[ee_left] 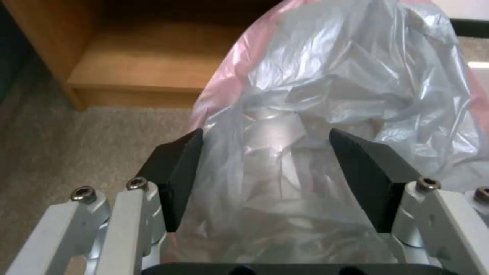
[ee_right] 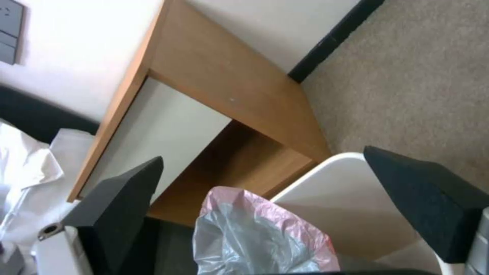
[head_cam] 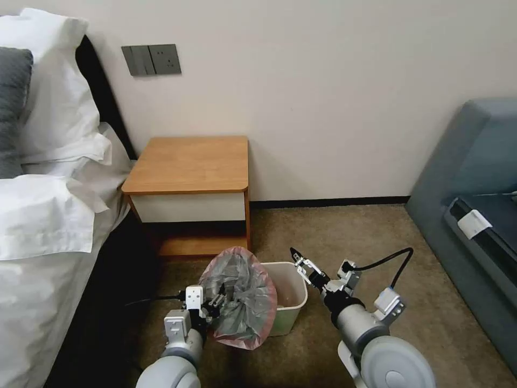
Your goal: Pick up the garbage bag from the table and place it over the trash can.
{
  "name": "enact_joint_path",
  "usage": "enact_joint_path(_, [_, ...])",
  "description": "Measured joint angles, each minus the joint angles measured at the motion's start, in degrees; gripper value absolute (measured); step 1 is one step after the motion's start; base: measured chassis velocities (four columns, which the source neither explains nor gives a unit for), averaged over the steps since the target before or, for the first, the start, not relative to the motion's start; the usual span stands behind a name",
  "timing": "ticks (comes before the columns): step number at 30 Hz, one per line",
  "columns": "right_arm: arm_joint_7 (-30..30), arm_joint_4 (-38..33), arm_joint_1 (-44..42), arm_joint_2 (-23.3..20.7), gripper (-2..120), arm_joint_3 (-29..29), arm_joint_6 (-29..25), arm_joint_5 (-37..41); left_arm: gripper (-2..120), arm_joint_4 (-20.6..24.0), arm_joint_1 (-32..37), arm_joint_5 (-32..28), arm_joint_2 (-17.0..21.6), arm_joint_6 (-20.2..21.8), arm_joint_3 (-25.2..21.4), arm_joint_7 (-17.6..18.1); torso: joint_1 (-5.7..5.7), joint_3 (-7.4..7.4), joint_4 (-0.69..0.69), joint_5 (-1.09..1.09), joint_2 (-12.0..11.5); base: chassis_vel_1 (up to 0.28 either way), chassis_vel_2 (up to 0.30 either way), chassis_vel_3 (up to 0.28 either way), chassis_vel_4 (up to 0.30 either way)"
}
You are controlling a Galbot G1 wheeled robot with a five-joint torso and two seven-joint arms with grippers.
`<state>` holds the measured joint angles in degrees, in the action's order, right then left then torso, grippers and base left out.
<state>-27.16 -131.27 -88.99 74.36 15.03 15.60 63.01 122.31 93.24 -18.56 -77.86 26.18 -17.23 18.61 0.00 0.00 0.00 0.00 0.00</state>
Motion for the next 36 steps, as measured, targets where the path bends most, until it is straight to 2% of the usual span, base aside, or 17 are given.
enact_joint_path(17, [0.19,1.54,0.44,2.03,100,-1.68,-0.48,-1.57,62,-2.85,-3.37,-3.01,-0.59,1.56,0.69,2.01,0.00,0.00,0.00,0.00,0.00,0.000,0.000,0.000,0.000])
enact_joint_path(25, [0.15,0.63,0.30,1.93,100,-0.79,-0.49,-1.44,62,-3.57,-4.46,-4.43,-0.60,4.98,1.50,4.16,0.00,0.00,0.00,0.00,0.00,0.000,0.000,0.000,0.000])
enact_joint_path(31, [0.13,0.48,0.08,2.39,100,-0.51,-0.55,-1.52,61,-3.83,-5.03,-5.43,-0.33,5.74,1.60,4.71,0.00,0.00,0.00,0.00,0.00,0.000,0.000,0.000,0.000])
enact_joint_path(35, [0.13,0.49,-0.08,2.68,100,-0.45,-0.61,-1.73,45,-3.98,-5.15,-5.70,-0.29,5.83,1.59,5.07,0.00,0.00,0.00,0.00,0.00,0.000,0.000,0.000,0.000])
enact_joint_path(36, [0.13,0.49,-0.08,2.68,100,-0.45,-0.61,-1.73,45,-3.98,-5.15,-5.70,-0.29,5.83,1.59,5.07,0.00,0.00,0.00,0.00,0.00,0.000,0.000,0.000,0.000])
